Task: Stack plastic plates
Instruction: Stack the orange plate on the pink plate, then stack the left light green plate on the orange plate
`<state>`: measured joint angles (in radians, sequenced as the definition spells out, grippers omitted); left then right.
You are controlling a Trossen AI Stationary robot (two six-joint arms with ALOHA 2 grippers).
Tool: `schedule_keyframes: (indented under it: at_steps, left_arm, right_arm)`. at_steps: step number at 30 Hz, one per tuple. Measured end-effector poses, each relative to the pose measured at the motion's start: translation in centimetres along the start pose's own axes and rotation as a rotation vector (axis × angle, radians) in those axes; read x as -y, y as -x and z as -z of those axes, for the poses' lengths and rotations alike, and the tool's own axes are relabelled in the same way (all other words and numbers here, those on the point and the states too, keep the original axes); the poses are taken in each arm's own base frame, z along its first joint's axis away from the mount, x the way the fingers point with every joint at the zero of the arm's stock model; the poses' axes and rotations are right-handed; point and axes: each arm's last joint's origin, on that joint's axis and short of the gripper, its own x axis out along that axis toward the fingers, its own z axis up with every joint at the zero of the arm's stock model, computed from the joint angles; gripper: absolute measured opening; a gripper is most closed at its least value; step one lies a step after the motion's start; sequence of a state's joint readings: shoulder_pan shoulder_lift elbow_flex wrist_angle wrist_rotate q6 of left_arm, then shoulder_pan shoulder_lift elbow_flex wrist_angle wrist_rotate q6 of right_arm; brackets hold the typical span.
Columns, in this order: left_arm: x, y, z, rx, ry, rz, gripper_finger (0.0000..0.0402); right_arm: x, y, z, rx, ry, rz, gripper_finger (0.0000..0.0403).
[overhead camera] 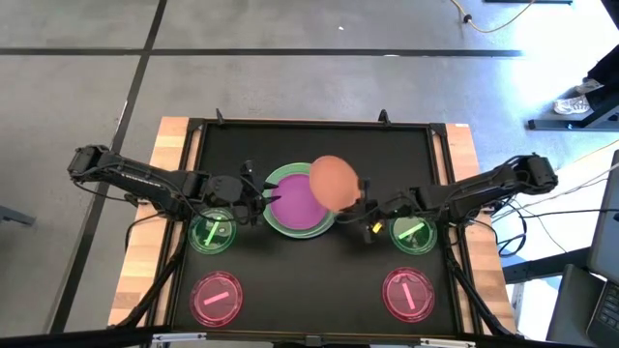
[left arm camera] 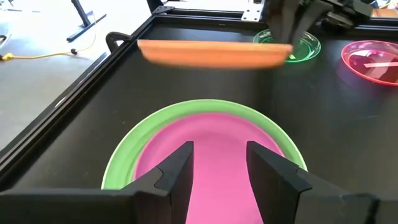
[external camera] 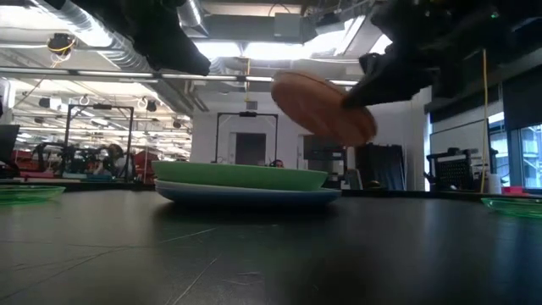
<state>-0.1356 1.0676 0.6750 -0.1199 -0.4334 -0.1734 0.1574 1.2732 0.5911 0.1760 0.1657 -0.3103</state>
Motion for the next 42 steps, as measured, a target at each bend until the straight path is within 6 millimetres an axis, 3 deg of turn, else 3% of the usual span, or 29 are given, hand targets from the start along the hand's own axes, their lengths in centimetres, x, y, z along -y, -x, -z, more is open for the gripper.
schedule_keyframes:
  at_steps: [8,17,24,29,34,37,42]
  left_arm:
    - [0.0,0.0,0.0,0.004,0.001,-0.003,0.0141]
    - [0.0,0.1,-0.5,0.018,-0.037,-0.007,0.0141]
    - [0.3,0.3,-0.6,0.022,-0.042,0.004,0.0141]
    - [0.2,0.3,-0.6,0.022,-0.041,0.003,0.0141]
    - [0.2,0.3,-0.6,0.021,-0.003,0.004,0.0141]
    - [0.3,0.3,-0.5,0.009,0.007,0.014,0.0141]
    - [0.3,0.4,0.3,-0.064,0.062,0.02,0.0141]
  right_arm:
    - [-1.3,-3.8,0.2,0.153,0.075,-0.143,0.0002]
    - [-1.6,-8.4,-0.7,0.095,0.139,-0.125,0.0003]
    - [-1.3,-10.5,-0.3,-0.011,0.101,-0.063,0.0015]
    - [-1.4,-10.8,-0.5,-0.019,0.053,-0.068,0.0037]
    - [-1.4,-10.5,-0.7,-0.02,0.062,-0.07,0.0092]
    - [-1.0,-8.9,-1.8,-0.019,0.066,-0.068,0.0122]
    - [-0.5,-4.6,-3.1,-0.087,0.028,-0.124,0.0147]
